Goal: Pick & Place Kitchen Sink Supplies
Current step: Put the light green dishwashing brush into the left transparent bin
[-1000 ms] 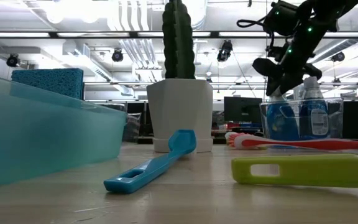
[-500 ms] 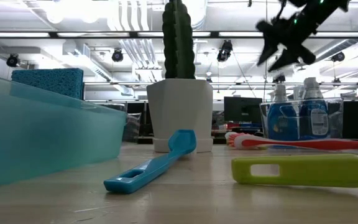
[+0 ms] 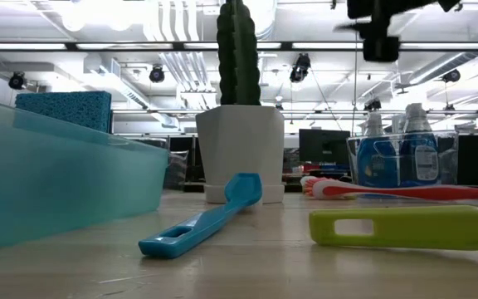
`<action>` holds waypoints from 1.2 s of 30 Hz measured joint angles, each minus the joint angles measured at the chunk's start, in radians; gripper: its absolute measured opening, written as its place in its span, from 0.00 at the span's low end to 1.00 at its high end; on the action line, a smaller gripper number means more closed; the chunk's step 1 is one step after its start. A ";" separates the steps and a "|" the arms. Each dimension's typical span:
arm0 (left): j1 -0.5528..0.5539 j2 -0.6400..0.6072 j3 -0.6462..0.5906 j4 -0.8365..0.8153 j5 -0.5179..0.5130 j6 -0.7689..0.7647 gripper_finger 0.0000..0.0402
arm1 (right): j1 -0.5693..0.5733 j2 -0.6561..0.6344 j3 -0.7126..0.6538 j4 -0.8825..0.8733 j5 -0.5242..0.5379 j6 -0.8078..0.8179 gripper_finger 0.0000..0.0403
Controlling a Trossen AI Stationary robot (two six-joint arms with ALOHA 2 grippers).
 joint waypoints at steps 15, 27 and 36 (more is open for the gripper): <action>0.000 0.000 -0.027 -0.006 0.002 -0.028 0.38 | 0.480 0.116 0.000 0.006 0.038 0.303 0.44; 0.000 0.001 -0.091 -0.005 0.028 -0.144 0.38 | 0.749 0.494 0.029 0.034 0.075 0.247 0.41; 0.000 0.001 -0.095 -0.005 0.050 -0.160 0.38 | 0.803 0.819 0.269 -0.130 0.073 0.090 0.39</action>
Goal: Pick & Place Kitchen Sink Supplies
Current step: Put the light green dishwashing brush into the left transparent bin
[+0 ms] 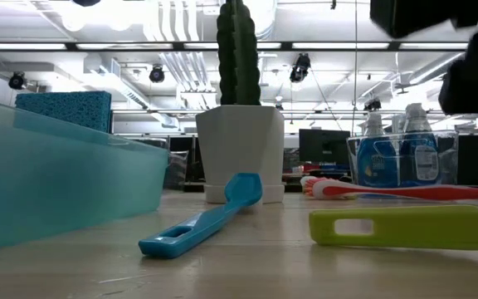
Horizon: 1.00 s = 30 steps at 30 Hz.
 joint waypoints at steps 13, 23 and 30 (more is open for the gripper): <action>0.000 0.000 0.000 0.000 0.023 -0.061 0.38 | 0.046 0.282 0.267 -0.283 0.075 -0.168 0.39; 0.000 0.000 0.000 0.000 0.032 -0.062 0.38 | 0.069 0.287 0.232 -0.333 0.172 -0.108 0.33; 0.000 0.000 0.000 0.000 0.032 -0.063 0.38 | 0.066 0.282 0.223 -0.334 0.173 -0.155 0.20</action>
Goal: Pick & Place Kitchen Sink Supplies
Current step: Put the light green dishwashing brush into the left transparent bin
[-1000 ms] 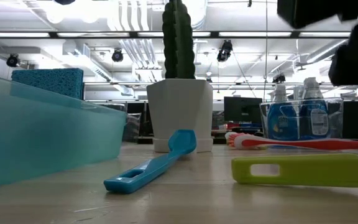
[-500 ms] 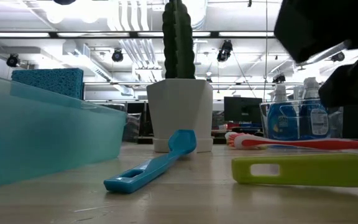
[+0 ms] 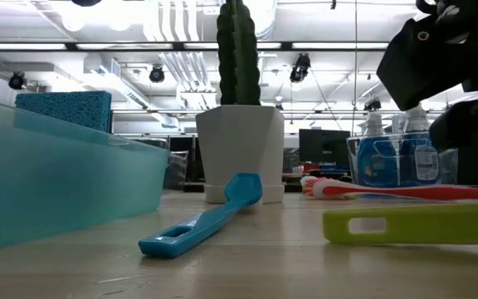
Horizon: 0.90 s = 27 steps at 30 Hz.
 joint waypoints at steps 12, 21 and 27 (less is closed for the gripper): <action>0.000 0.000 0.000 0.031 0.012 0.002 0.38 | -0.064 -0.158 -0.003 -0.029 -0.048 -0.095 0.06; 0.000 0.000 0.000 0.238 0.146 0.149 0.38 | -0.177 -0.398 -0.003 0.088 0.034 -0.069 0.07; -0.003 0.000 0.000 0.447 0.310 0.322 0.38 | -0.248 -0.530 0.007 0.266 0.199 -0.039 0.07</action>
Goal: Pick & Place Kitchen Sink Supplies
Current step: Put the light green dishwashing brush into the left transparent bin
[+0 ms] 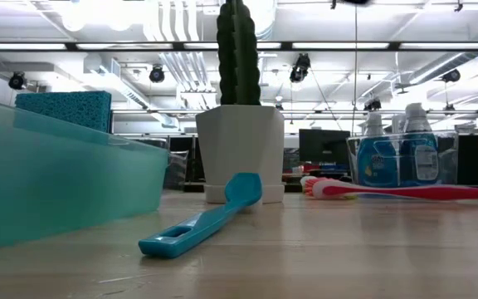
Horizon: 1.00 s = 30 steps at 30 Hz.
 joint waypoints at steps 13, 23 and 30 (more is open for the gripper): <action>0.000 0.000 0.000 0.194 -0.042 0.075 0.38 | -0.071 -0.045 0.094 0.541 0.415 -0.238 0.07; 0.000 0.011 0.000 0.285 -0.060 0.133 0.38 | -0.105 0.006 0.107 0.839 0.508 -0.440 0.07; 0.000 0.017 0.000 0.292 -0.061 0.133 0.38 | -0.117 0.058 0.105 0.864 0.475 -0.373 0.07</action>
